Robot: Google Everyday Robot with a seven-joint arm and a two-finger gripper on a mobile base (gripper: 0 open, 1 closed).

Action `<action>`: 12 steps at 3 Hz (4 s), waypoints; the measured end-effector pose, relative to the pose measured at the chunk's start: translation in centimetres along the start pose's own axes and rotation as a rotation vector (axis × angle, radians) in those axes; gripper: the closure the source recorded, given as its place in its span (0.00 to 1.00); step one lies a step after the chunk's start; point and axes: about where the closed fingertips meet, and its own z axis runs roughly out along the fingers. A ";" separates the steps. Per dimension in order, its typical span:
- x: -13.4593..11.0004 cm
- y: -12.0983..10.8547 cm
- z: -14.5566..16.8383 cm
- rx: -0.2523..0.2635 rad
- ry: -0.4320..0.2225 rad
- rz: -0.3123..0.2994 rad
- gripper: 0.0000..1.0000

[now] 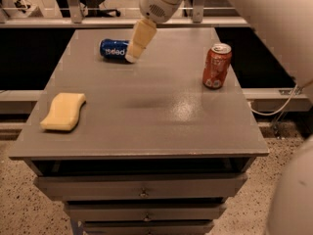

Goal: Place pepsi can upright

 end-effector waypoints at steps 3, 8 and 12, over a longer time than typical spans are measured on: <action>-6.8 -3.5 15.4 -0.069 -0.006 0.142 0.00; -3.3 -6.2 19.8 -0.059 0.210 0.134 0.65; -7.7 -5.7 -0.4 0.139 -0.308 0.423 1.00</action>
Offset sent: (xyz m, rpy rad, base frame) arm 0.1156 0.1432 -0.0679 0.1280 0.1389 -0.0895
